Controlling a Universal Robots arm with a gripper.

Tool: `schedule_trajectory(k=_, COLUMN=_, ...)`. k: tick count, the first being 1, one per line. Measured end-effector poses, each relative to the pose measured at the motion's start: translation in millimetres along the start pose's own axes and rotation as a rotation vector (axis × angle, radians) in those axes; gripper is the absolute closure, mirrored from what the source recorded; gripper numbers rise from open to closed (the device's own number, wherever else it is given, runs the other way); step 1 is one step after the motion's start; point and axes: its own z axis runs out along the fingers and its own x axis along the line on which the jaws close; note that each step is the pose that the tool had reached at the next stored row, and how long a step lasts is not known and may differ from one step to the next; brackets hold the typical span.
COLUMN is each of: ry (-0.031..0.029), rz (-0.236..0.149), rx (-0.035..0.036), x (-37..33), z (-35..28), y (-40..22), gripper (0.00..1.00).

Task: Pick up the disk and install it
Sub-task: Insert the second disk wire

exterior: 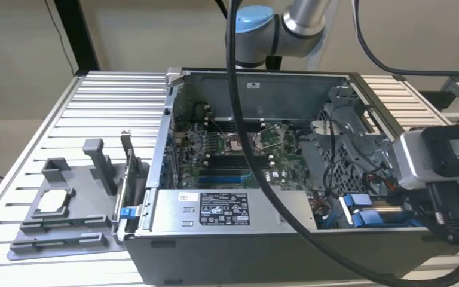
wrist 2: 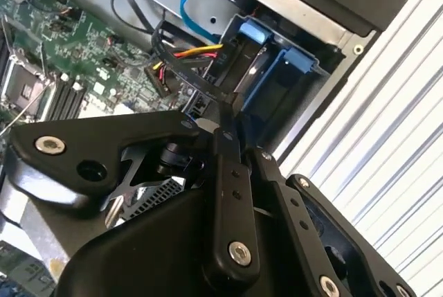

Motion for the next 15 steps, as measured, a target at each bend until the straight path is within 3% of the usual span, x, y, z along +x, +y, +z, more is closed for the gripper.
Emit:
schedule_trajectory(k=4, ry=0.0017, rz=-0.006, rx=0.0142, x=-6.3, z=1.6, y=9.8, gripper=1.0)
schedule_trajectory(k=7, ry=0.0124, rz=-0.014, rx=0.0334, x=-10.7, z=3.8, y=14.8, gripper=1.0)
schedule_trajectory(k=13, ry=0.0485, rz=-0.043, rx=0.0994, x=-22.4, z=8.5, y=19.5, gripper=1.0)
schedule_trajectory(k=15, ry=0.0595, rz=-0.052, rx=0.1181, x=-26.5, z=10.5, y=21.6, gripper=1.0)
